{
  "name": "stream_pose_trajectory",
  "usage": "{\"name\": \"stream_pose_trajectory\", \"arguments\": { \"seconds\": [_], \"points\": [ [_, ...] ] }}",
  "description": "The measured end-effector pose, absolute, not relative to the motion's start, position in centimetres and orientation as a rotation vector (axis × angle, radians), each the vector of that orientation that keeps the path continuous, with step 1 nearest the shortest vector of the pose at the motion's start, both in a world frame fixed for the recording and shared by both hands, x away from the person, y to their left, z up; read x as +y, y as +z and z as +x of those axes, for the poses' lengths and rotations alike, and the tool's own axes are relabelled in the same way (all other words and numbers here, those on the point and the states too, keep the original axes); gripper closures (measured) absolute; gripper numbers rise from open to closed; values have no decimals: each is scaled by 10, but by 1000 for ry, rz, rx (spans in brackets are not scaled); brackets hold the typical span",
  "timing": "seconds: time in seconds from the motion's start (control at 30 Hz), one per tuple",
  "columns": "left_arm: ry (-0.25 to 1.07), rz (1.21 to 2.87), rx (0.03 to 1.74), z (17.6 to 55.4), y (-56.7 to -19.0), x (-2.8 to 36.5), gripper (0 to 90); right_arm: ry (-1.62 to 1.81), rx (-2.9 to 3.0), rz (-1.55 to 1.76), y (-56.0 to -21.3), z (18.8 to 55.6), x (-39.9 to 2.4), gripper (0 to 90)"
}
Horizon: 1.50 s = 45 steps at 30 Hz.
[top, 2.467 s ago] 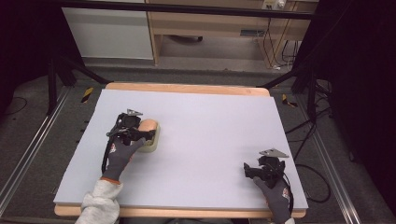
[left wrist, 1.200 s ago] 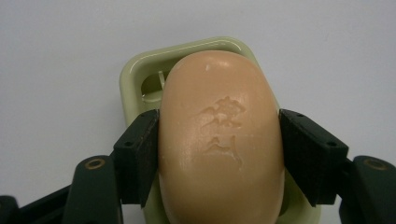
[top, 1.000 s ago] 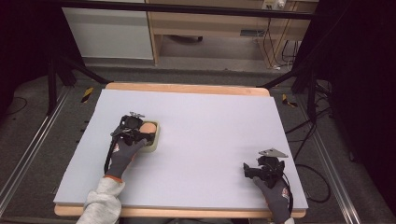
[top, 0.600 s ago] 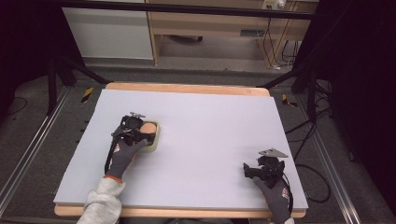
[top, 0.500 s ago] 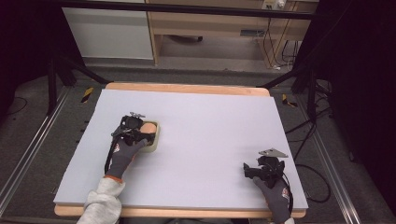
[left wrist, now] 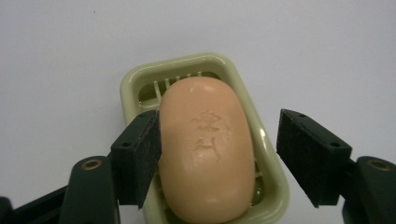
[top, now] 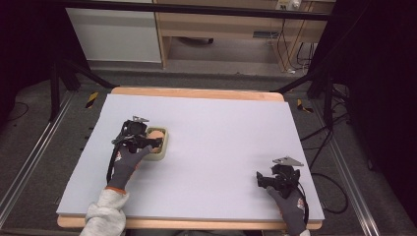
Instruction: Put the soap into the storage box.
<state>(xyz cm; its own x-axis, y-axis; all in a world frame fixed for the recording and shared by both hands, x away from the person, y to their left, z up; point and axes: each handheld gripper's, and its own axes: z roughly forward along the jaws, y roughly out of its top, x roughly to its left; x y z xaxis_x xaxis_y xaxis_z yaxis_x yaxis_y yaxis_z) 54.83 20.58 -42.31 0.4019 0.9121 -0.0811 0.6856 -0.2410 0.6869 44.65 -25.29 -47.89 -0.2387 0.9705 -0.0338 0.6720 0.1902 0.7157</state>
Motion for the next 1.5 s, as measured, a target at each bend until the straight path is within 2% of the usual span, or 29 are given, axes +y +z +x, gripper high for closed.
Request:
{"name": "stream_pose_trajectory", "arguments": {
  "seconds": [0.63,1.5],
  "points": [
    [508,1978,1265,510,-421,213,291,819,1955,1548,-477,444,-257,63],
    [596,1925,1247,460,-450,248,241,834,1934,1575,-476,443,-261,60]
  ]
}}
